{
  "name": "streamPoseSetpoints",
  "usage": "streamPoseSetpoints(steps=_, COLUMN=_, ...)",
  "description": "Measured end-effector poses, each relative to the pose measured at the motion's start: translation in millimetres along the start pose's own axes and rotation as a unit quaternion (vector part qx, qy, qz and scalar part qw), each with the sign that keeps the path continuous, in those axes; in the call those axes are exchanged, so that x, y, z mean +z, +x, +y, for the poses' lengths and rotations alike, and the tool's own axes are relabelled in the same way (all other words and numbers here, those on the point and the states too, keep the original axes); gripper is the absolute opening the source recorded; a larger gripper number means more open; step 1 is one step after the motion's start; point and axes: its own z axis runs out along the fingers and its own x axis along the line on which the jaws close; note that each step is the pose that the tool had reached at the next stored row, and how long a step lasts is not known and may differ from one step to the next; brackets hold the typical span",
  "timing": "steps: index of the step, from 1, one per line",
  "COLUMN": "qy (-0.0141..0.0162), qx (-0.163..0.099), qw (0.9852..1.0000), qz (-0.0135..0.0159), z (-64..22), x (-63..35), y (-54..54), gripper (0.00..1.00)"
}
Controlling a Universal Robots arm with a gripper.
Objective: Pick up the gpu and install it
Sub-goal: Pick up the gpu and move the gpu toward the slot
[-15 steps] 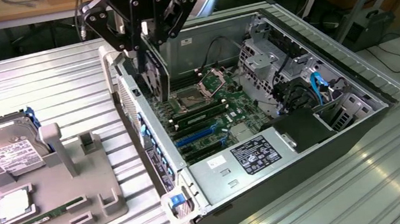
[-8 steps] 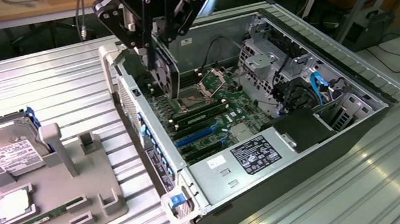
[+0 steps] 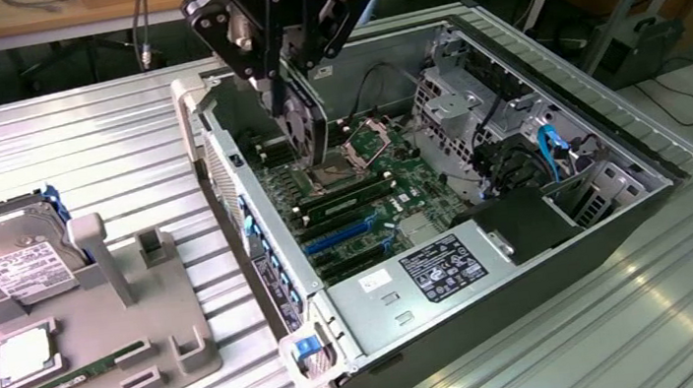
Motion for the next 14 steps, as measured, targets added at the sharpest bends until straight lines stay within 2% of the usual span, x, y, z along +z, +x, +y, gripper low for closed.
streamPoseSetpoints(steps=14, qy=0.0000, qx=0.000, qw=1.0000, qz=0.0000, z=-0.4, x=-0.3, y=-23.6, gripper=0.27)
